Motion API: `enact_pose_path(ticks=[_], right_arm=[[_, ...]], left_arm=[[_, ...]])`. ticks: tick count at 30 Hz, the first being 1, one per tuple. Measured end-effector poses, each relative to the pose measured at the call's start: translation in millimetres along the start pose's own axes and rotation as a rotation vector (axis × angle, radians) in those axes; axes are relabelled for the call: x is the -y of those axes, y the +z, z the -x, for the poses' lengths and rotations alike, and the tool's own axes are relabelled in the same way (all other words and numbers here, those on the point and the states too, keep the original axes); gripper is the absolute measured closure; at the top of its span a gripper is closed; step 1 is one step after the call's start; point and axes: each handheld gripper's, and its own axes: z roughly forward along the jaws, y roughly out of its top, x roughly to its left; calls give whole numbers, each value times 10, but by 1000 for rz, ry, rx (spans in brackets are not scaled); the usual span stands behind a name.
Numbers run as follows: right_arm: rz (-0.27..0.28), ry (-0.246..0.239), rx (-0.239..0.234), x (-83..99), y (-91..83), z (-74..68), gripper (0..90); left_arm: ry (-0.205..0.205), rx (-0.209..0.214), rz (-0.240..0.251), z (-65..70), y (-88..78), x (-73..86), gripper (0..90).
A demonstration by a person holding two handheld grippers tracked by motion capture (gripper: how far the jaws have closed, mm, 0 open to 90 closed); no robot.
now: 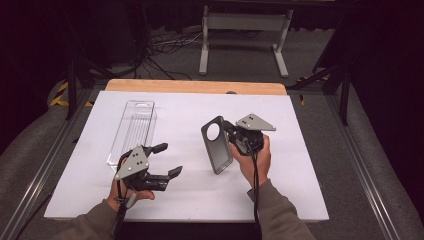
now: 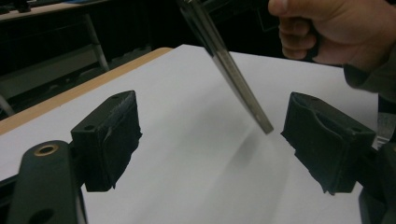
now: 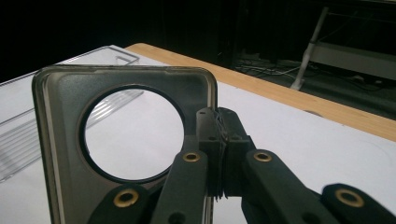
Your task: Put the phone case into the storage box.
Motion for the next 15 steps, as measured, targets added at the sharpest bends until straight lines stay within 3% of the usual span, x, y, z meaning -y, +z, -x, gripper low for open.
enact_pose_path(ticks=[8,15], right_arm=[[15,-44,-14,18,-10,-197,895],[26,-74,-21,48,-13,-321,895]], left_arm=[[-55,-12,7,55,220,-107,252],[-109,-18,17,28,283,-138,360]])
